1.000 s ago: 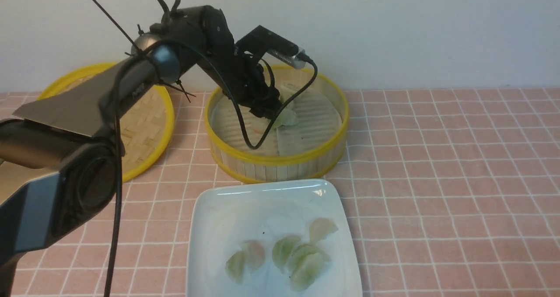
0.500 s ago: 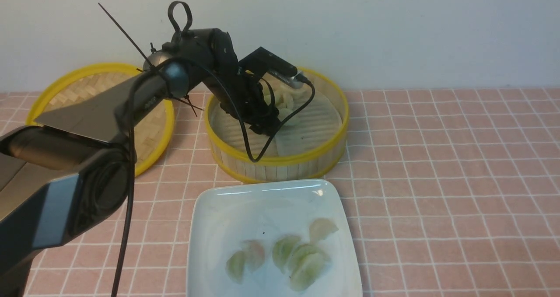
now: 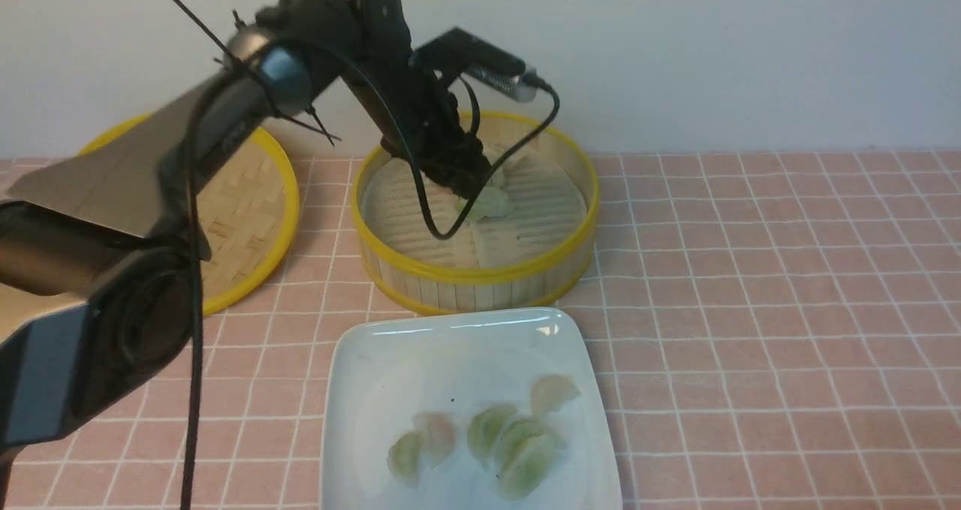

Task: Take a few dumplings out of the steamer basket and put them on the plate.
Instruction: Use the left arm to grab a dumpling from the steamer, then use the left arm to put the dumpling into the plate

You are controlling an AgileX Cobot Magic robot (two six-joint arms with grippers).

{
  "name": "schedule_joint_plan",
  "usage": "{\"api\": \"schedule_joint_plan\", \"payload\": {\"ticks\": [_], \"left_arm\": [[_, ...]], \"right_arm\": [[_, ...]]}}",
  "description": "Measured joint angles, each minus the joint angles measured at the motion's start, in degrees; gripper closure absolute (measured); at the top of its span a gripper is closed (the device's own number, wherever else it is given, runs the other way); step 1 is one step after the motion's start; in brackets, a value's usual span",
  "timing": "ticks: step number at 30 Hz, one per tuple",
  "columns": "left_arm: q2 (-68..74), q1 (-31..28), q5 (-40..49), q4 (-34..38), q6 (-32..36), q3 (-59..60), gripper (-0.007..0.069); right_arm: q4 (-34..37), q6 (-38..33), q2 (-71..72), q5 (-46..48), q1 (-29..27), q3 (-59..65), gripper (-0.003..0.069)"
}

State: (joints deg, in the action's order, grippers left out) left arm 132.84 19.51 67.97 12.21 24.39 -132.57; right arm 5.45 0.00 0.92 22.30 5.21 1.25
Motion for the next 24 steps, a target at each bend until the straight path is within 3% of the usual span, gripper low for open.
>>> {"api": "schedule_joint_plan", "payload": {"ticks": [5,12,17,24], "left_arm": [[-7.5,0.0,2.4,0.0,-4.5,0.3,0.0264],[-23.6,0.9,2.6,2.3,-7.6,26.9,0.0264],[-25.0,3.2,2.5,4.8,-5.5,41.6,0.0264],[-20.7,5.7,-2.5,5.3,-5.4,44.8,0.0261]], "right_arm": [[0.0,0.0,0.0,0.0,0.0,0.0,0.0673],[0.1,0.0,0.0,0.0,0.0,0.0,0.0673],[0.1,0.0,0.0,0.0,0.0,0.0,0.0673],[0.1,0.0,0.0,0.0,0.0,0.0,0.0673]]}}
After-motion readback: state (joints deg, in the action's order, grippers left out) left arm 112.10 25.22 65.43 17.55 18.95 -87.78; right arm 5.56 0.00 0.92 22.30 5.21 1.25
